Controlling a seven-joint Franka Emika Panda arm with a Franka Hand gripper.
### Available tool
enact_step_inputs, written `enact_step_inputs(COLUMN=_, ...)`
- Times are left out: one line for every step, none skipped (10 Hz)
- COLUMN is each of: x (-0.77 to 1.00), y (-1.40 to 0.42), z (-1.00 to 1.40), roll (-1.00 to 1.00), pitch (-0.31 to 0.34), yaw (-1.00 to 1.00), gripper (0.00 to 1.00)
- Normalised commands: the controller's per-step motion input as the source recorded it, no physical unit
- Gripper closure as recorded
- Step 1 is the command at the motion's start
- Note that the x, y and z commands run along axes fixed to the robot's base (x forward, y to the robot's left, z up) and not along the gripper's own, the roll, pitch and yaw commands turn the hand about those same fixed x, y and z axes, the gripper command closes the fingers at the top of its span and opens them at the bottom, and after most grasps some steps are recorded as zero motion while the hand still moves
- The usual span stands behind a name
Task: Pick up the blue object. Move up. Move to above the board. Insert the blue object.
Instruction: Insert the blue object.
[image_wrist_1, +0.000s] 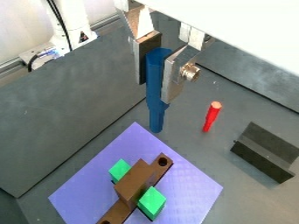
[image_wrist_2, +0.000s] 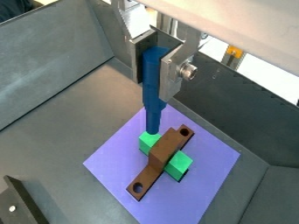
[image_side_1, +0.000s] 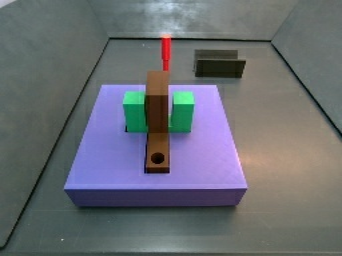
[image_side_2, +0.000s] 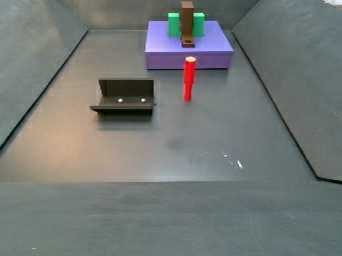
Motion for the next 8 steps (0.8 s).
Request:
enact_step_inputs(x=0.00, y=-0.17, z=0.00, roll=-0.16, pitch=-0.046, yaw=0.00, gripper=1.00)
enact_step_inputs(x=0.00, y=-0.44, z=0.00, roll=-0.13, pitch=-0.036, yaw=0.00, gripper=1.00)
enact_step_inputs(x=0.00, y=-0.77, z=-0.07, roll=-0.16, pitch=-0.043, yaw=0.04, gripper=1.00)
enact_step_inputs(x=0.00, y=-0.72, z=-0.33, roll=-0.26, pitch=-0.053, yaw=0.08, gripper=1.00)
enact_step_inputs(x=0.00, y=-0.76, z=-0.57, roll=-0.18, pitch=-0.053, yaw=0.06, gripper=1.00)
enact_step_inputs(x=0.09, y=-0.79, z=-0.84, roll=-0.05, pitch=-0.060, yaw=0.04, gripper=1.00)
enact_step_inputs(x=0.37, y=-0.64, z=-1.00, roll=-0.01, pitch=0.000, yaw=0.00, gripper=1.00)
enact_step_inputs(x=0.20, y=-0.45, z=-0.96, roll=-0.04, pitch=-0.010, yaw=0.00, gripper=1.00)
